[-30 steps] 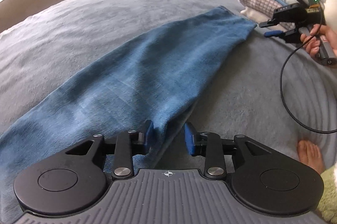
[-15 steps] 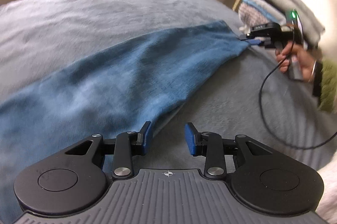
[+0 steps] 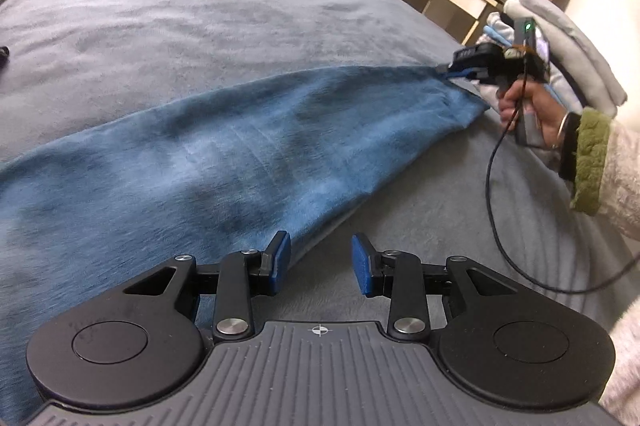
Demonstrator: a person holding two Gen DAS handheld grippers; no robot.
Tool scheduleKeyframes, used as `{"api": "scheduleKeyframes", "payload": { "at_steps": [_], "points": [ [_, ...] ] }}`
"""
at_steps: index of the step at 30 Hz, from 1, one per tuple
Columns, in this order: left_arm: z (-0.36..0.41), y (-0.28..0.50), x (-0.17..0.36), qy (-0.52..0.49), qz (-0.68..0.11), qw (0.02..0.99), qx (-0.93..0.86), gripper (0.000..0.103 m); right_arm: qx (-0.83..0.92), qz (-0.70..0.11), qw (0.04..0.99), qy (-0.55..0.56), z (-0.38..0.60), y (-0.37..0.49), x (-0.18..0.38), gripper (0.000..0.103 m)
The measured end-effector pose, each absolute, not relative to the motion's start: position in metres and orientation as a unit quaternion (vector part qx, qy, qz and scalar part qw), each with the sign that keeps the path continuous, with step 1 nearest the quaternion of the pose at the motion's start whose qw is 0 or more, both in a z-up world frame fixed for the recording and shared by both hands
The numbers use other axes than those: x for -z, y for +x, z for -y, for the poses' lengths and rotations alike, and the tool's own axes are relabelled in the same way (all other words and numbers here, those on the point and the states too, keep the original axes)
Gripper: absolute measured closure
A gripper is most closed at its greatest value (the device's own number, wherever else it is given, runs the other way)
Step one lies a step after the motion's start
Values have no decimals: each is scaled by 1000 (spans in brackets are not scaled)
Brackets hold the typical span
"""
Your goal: Fold clothes
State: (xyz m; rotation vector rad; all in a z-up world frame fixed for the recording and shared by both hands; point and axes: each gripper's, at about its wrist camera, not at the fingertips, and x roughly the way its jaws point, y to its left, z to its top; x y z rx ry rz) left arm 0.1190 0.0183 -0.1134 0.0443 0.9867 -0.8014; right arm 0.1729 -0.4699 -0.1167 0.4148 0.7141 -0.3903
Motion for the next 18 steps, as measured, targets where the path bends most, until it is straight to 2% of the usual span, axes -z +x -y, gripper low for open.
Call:
{"api": "scheduleKeyframes", "payload": {
  "at_steps": [5, 7, 11, 14, 18],
  "points": [
    [-36, 112, 102, 56, -484, 791, 371, 70, 61, -360, 914, 178, 426, 153, 89, 90],
    [-48, 108, 93, 85, -488, 789, 363, 70, -18, -381, 915, 133, 393, 150, 88, 90],
    [-78, 109, 83, 70, -485, 813, 314, 70, -139, -399, 906, 15, 330, 131, 93, 90],
    [-101, 110, 86, 56, -470, 837, 274, 70, -108, -448, 887, -26, 346, 141, 124, 90],
    [-124, 116, 95, 18, -461, 855, 238, 70, -29, -470, 881, 37, 410, 135, 120, 93]
  ]
}}
